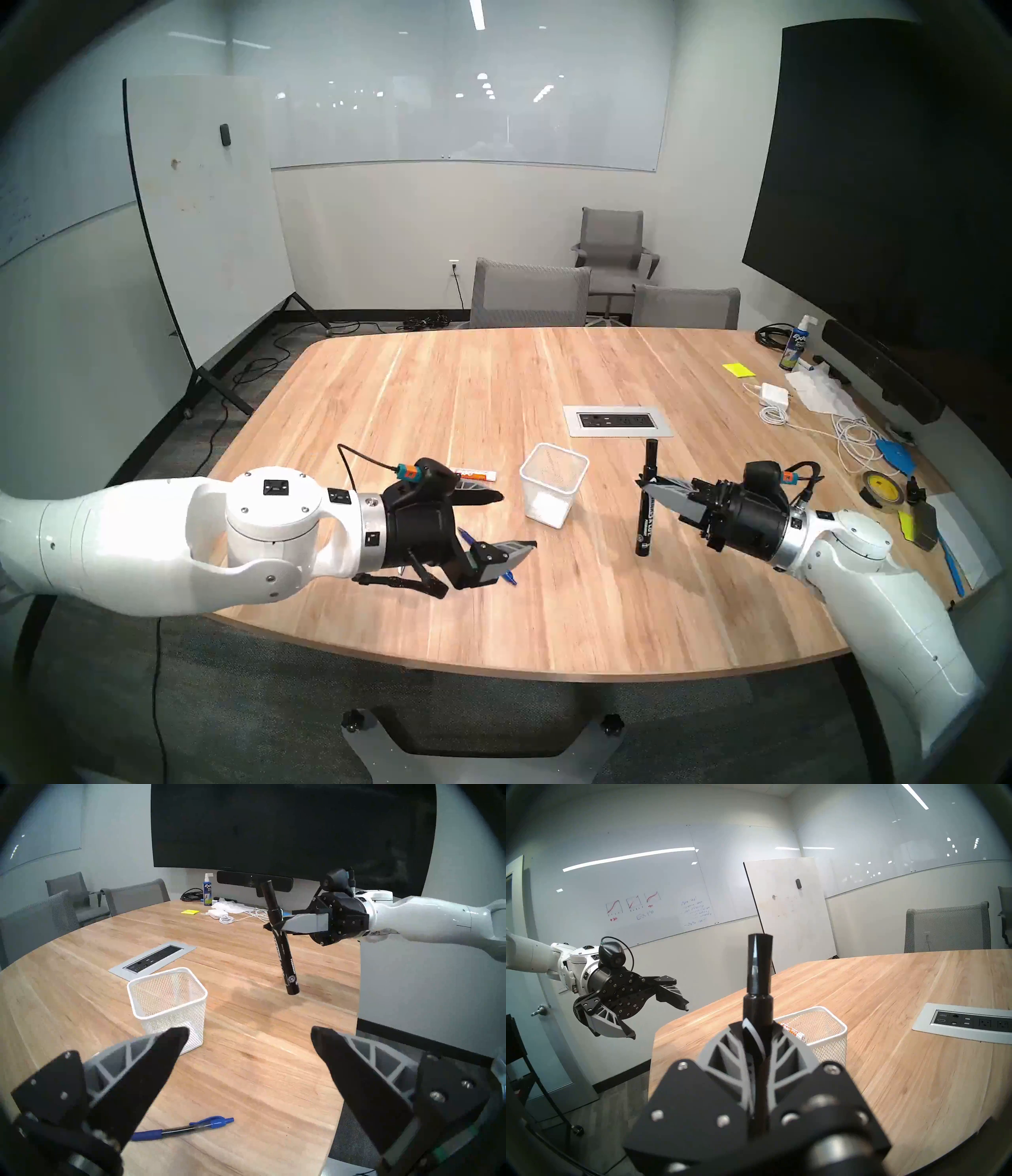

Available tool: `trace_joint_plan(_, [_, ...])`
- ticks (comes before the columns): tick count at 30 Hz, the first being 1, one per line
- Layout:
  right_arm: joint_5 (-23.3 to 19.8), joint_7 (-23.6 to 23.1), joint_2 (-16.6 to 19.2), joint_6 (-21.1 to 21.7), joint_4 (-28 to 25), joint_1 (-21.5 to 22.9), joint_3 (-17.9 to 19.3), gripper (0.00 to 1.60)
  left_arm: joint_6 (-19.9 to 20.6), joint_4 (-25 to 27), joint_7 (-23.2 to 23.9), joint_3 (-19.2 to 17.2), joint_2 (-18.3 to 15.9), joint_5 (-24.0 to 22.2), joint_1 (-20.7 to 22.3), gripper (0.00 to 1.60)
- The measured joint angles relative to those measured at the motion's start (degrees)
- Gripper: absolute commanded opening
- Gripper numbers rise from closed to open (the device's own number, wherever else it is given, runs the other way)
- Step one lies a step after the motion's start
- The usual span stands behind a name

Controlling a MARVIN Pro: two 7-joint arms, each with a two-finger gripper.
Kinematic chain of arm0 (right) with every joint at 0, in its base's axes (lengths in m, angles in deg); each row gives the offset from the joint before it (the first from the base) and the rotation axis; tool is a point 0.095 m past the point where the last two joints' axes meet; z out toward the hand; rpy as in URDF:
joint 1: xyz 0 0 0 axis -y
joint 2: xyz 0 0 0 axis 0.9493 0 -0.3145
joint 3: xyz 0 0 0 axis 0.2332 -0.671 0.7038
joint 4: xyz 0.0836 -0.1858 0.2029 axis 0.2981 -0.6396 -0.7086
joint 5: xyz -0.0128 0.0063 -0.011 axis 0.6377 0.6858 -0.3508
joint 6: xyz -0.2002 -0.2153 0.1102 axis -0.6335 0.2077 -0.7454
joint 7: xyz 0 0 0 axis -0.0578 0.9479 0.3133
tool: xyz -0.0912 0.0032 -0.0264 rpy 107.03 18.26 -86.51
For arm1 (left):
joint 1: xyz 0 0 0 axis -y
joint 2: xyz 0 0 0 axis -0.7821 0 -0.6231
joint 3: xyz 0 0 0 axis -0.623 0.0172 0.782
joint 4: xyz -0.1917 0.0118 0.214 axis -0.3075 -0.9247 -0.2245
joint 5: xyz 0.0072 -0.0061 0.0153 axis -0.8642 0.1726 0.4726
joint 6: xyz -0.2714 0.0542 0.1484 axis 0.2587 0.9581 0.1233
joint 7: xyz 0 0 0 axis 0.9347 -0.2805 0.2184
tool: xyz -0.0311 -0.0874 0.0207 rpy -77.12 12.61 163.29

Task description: Place the pen, the marker, and the scissors into the pen holder

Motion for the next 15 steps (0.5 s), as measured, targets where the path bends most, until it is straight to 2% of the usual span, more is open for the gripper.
trace_joint_plan(15, [0.0, 0.0, 0.0, 0.0, 0.0, 0.0, 0.0, 0.0, -3.67, 0.79, 2.46, 0.53, -4.32, 2.4, -1.98, 1.6])
